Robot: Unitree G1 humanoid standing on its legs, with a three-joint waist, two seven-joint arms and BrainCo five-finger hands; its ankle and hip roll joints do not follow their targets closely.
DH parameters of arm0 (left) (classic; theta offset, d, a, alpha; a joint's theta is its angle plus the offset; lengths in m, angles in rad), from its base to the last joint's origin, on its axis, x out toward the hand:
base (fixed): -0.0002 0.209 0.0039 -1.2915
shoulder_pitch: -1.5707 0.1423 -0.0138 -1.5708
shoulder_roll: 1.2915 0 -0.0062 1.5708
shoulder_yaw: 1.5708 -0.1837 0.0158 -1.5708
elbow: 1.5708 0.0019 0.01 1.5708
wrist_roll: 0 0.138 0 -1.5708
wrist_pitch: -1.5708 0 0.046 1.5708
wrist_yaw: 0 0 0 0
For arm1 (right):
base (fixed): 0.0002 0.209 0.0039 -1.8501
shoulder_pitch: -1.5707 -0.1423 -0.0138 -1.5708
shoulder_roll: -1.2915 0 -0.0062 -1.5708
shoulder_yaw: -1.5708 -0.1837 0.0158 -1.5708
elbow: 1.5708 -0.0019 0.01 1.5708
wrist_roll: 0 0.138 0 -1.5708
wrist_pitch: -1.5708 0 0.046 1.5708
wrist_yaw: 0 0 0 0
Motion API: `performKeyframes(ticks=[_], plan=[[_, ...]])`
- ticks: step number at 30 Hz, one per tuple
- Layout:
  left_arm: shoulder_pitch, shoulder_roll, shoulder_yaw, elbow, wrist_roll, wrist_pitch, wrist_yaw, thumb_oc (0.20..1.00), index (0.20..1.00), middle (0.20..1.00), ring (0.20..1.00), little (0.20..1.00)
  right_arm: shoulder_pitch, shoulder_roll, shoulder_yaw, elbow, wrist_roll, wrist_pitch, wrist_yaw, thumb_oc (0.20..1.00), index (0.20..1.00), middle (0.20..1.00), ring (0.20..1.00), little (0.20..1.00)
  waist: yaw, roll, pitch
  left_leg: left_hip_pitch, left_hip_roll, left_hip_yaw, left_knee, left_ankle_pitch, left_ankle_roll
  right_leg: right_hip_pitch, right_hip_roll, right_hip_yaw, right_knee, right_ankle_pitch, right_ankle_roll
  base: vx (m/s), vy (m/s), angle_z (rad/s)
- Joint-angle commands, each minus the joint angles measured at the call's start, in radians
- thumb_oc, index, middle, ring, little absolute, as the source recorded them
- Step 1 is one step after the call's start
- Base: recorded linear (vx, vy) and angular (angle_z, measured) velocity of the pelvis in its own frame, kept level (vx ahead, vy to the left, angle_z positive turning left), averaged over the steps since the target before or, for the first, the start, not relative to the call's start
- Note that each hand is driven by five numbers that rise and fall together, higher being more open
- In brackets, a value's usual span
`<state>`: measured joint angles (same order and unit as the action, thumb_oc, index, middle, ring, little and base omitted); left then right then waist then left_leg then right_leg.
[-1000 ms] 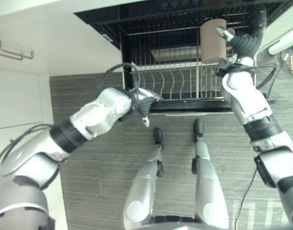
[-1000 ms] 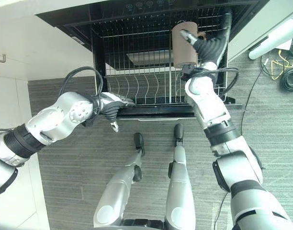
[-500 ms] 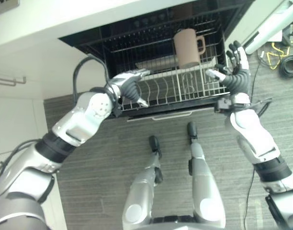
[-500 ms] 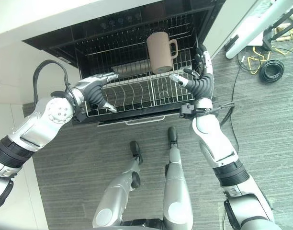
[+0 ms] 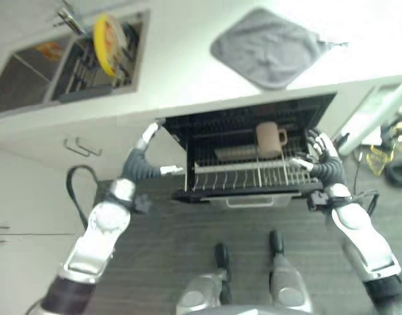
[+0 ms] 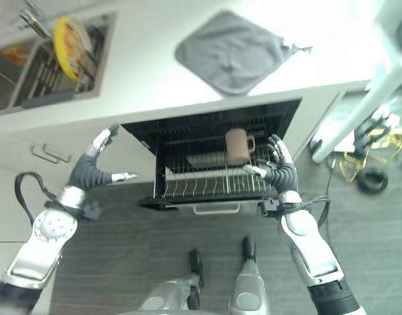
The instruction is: Place the dishes in the dishwasher.
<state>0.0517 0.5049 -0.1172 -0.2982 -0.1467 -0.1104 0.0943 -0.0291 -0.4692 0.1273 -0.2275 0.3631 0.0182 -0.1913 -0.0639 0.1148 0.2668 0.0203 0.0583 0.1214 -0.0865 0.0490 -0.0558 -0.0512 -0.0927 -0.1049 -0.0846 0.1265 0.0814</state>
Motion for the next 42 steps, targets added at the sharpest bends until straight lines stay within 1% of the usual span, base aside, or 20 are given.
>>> performKeyframes(ticks=[1, 3, 4, 5, 7, 9, 11, 15, 16, 21, 22, 23, 26, 28, 32, 37, 38, 39, 40, 42], plan=[[-0.086, -0.008, -0.072, 0.143, -0.308, -0.166, -0.061, 1.000, 1.000, 1.000, 1.000, 1.000, -0.020, 0.024, 0.040, -0.013, 0.028, -0.170, 0.148, 1.000, 1.000, 1.000, 1.000, 1.000, -0.003, -0.058, -0.127, 0.028, -0.020, 0.061, 0.000, 0.007, 0.036, 0.079, -0.055, -0.072, 0.064, -0.069, 0.022, 0.11, -0.151, 0.05], [-0.059, -0.076, -0.091, 0.210, -0.389, -0.160, -0.105, 1.000, 1.000, 1.000, 1.000, 1.000, 0.000, 0.050, 0.049, 0.015, 0.060, -0.188, 0.166, 1.000, 1.000, 1.000, 1.000, 1.000, 0.003, -0.079, -0.151, 0.055, -0.015, 0.052, 0.001, -0.004, 0.042, 0.109, -0.042, -0.066, 0.066, -0.076, 0.011, 0.11, -0.184, -0.01], [-0.050, -0.100, -0.100, 0.243, -0.390, -0.162, -0.121, 1.000, 1.000, 1.000, 1.000, 1.000, 0.004, 0.060, 0.054, 0.028, 0.078, -0.190, 0.183, 1.000, 1.000, 1.000, 1.000, 1.000, 0.003, -0.089, -0.158, 0.070, -0.014, 0.048, 0.000, -0.009, 0.044, 0.124, -0.036, -0.058, 0.065, -0.078, 0.007, 0.07, -0.168, -0.04], [-0.037, -0.129, -0.109, 0.280, -0.400, -0.174, -0.129, 1.000, 1.000, 1.000, 1.000, 1.000, 0.015, 0.072, 0.056, 0.041, 0.098, -0.209, 0.207, 1.000, 1.000, 1.000, 1.000, 1.000, 0.001, -0.103, -0.169, 0.088, -0.008, 0.045, 0.000, -0.016, 0.046, 0.137, -0.026, -0.041, 0.068, -0.082, 0.001, 0.05, -0.134, -0.05], [-0.024, -0.149, -0.102, 0.308, -0.421, -0.212, -0.135, 1.000, 1.000, 1.000, 1.000, 1.000, 0.029, 0.080, 0.053, 0.051, 0.111, -0.235, 0.240, 1.000, 1.000, 1.000, 1.000, 1.000, -0.001, -0.112, -0.180, 0.103, -0.001, 0.045, -0.001, -0.021, 0.046, 0.151, -0.019, -0.029, 0.067, -0.085, -0.003, 0.02, -0.082, -0.08], [-0.038, -0.153, -0.078, 0.318, -0.418, -0.294, -0.142, 1.000, 1.000, 1.000, 1.000, 1.000, 0.032, 0.083, 0.046, 0.061, 0.127, -0.283, 0.258, 1.000, 1.000, 1.000, 1.000, 1.000, -0.003, -0.120, -0.188, 0.118, 0.006, 0.039, -0.001, -0.025, 0.047, 0.169, -0.012, -0.018, 0.058, -0.086, -0.008, -0.01, -0.056, -0.22], [-0.071, -0.141, -0.069, 0.317, -0.387, -0.344, -0.152, 1.000, 1.000, 1.000, 1.000, 1.000, 0.017, 0.077, 0.045, 0.075, 0.113, -0.335, 0.255, 1.000, 1.000, 1.000, 1.000, 1.000, -0.006, -0.124, -0.195, 0.125, 0.009, 0.032, -0.001, -0.026, 0.047, 0.176, -0.008, -0.010, 0.052, -0.084, -0.010, -0.01, -0.045, -0.10], [-0.125, -0.125, -0.065, 0.304, -0.332, -0.385, -0.151, 1.000, 1.000, 1.000, 1.000, 1.000, -0.021, 0.062, 0.034, 0.083, 0.119, -0.377, 0.247, 1.000, 1.000, 1.000, 1.000, 1.000, -0.007, -0.127, -0.204, 0.132, 0.015, 0.026, -0.001, -0.026, 0.044, 0.185, -0.003, -0.004, 0.044, -0.083, -0.013, -0.01, -0.016, 0.01], [-0.150, -0.116, -0.067, 0.297, -0.288, -0.401, -0.141, 1.000, 1.000, 1.000, 1.000, 1.000, -0.042, 0.053, 0.025, 0.088, 0.116, -0.392, 0.247, 1.000, 1.000, 1.000, 1.000, 1.000, -0.009, -0.127, -0.211, 0.134, 0.016, 0.022, -0.001, -0.027, 0.043, 0.189, -0.001, 0.000, 0.039, -0.081, -0.013, 0.00, 0.000, 0.00], [-0.190, -0.097, -0.049, 0.257, -0.239, -0.434, -0.122, 1.000, 1.000, 1.000, 1.000, 1.000, -0.078, 0.028, 0.004, 0.067, 0.126, -0.384, 0.250, 1.000, 1.000, 1.000, 1.000, 1.000, -0.010, -0.124, -0.228, 0.136, 0.021, 0.015, -0.001, -0.026, 0.036, 0.195, 0.005, 0.008, 0.024, -0.076, -0.015, 0.01, -0.010, -0.03], [-0.191, -0.097, -0.047, 0.255, -0.236, -0.435, -0.119, 1.000, 1.000, 1.000, 1.000, 1.000, -0.080, 0.028, 0.003, 0.067, 0.125, -0.381, 0.251, 1.000, 1.000, 1.000, 1.000, 1.000, -0.010, -0.124, -0.229, 0.136, 0.021, 0.013, -0.001, -0.026, 0.036, 0.196, 0.005, 0.009, 0.024, -0.075, -0.015, 0.00, 0.028, -0.04], [-0.275, -0.069, -0.045, 0.173, -0.337, -0.352, -0.136, 1.000, 1.000, 1.000, 1.000, 1.000, -0.142, 0.057, 0.001, 0.034, 0.261, -0.306, 0.214, 1.000, 1.000, 1.000, 1.000, 1.000, 0.001, -0.100, -0.165, 0.072, 0.018, -0.011, 0.010, -0.008, 0.015, 0.094, 0.043, -0.039, 0.121, -0.139, -0.029, -0.01, 0.041, -0.03], [-0.259, -0.086, -0.035, 0.167, -0.337, -0.323, -0.134, 1.000, 1.000, 1.000, 1.000, 1.000, -0.140, 0.047, -0.007, 0.027, 0.261, -0.323, 0.209, 1.000, 1.000, 1.000, 1.000, 1.000, 0.009, -0.106, -0.181, 0.077, 0.008, -0.020, 0.004, -0.014, 0.015, 0.115, 0.036, -0.034, 0.075, -0.118, -0.028, -0.05, 0.075, -0.03], [-0.268, -0.091, -0.040, 0.173, -0.333, -0.290, -0.153, 1.000, 1.000, 1.000, 1.000, 1.000, -0.150, 0.047, -0.015, 0.031, 0.269, -0.317, 0.172, 1.000, 1.000, 1.000, 1.000, 1.000, 0.014, -0.110, -0.185, 0.079, -0.001, -0.029, 0.002, -0.019, 0.017, 0.127, 0.036, -0.027, 0.059, -0.116, -0.025, 0.00, 0.024, 0.00], [-0.242, -0.099, -0.038, 0.134, -0.307, -0.270, -0.136, 1.000, 1.000, 1.000, 1.000, 1.000, -0.144, 0.057, -0.025, 0.024, 0.235, -0.270, 0.138, 1.000, 1.000, 1.000, 1.000, 1.000, 0.025, -0.107, -0.188, 0.085, -0.009, -0.040, -0.001, -0.027, 0.024, 0.148, 0.039, -0.019, 0.034, -0.114, -0.028, 0.00, 0.042, 0.00], [-0.206, -0.099, -0.014, 0.131, -0.334, -0.273, -0.139, 1.000, 1.000, 1.000, 1.000, 1.000, -0.114, 0.063, -0.031, 0.014, 0.219, -0.260, 0.159, 1.000, 1.000, 1.000, 1.000, 1.000, 0.026, -0.113, -0.198, 0.095, -0.014, -0.040, 0.011, -0.033, 0.023, 0.165, 0.050, -0.005, 0.031, -0.122, -0.038, 0.03, 0.013, 0.00], [-0.201, -0.102, -0.014, 0.131, -0.330, -0.278, -0.142, 1.000, 1.000, 1.000, 1.000, 1.000, -0.106, 0.059, -0.036, 0.011, 0.215, -0.249, 0.169, 1.000, 1.000, 1.000, 1.000, 1.000, 0.023, -0.118, -0.197, 0.087, -0.016, -0.021, 0.053, -0.046, 0.019, 0.163, 0.047, -0.007, 0.038, -0.123, -0.040, 0.02, 0.123, 0.01], [-0.195, -0.105, -0.015, 0.124, -0.328, -0.284, -0.147, 1.000, 1.000, 1.000, 1.000, 1.000, -0.097, 0.047, -0.044, 0.009, 0.209, -0.249, 0.181, 1.000, 1.000, 1.000, 1.000, 1.000, 0.018, -0.129, -0.190, 0.052, -0.017, 0.009, 0.150, -0.060, 0.015, 0.160, 0.036, -0.013, 0.055, -0.125, -0.045, -0.01, 0.174, 0.00], [-0.191, -0.107, -0.015, 0.117, -0.334, -0.284, -0.150, 1.000, 1.000, 1.000, 1.000, 1.000, -0.097, 0.037, -0.046, 0.010, 0.202, -0.256, 0.179, 1.000, 1.000, 1.000, 1.000, 1.000, 0.019, -0.134, -0.184, 0.028, -0.010, 0.009, 0.194, -0.056, 0.017, 0.152, 0.032, -0.016, 0.079, -0.131, -0.048, -0.10, 0.332, 0.01], [-0.211, -0.104, -0.024, 0.119, -0.328, -0.291, -0.150, 1.000, 1.000, 1.000, 1.000, 1.000, -0.140, 0.012, -0.046, 0.036, 0.217, -0.278, 0.165, 1.000, 1.000, 1.000, 1.000, 1.000, 0.015, -0.129, -0.163, 0.001, 0.060, -0.014, 0.217, -0.016, 0.014, 0.086, 0.029, -0.015, 0.209, -0.174, -0.060, -0.18, 0.552, 0.00]])
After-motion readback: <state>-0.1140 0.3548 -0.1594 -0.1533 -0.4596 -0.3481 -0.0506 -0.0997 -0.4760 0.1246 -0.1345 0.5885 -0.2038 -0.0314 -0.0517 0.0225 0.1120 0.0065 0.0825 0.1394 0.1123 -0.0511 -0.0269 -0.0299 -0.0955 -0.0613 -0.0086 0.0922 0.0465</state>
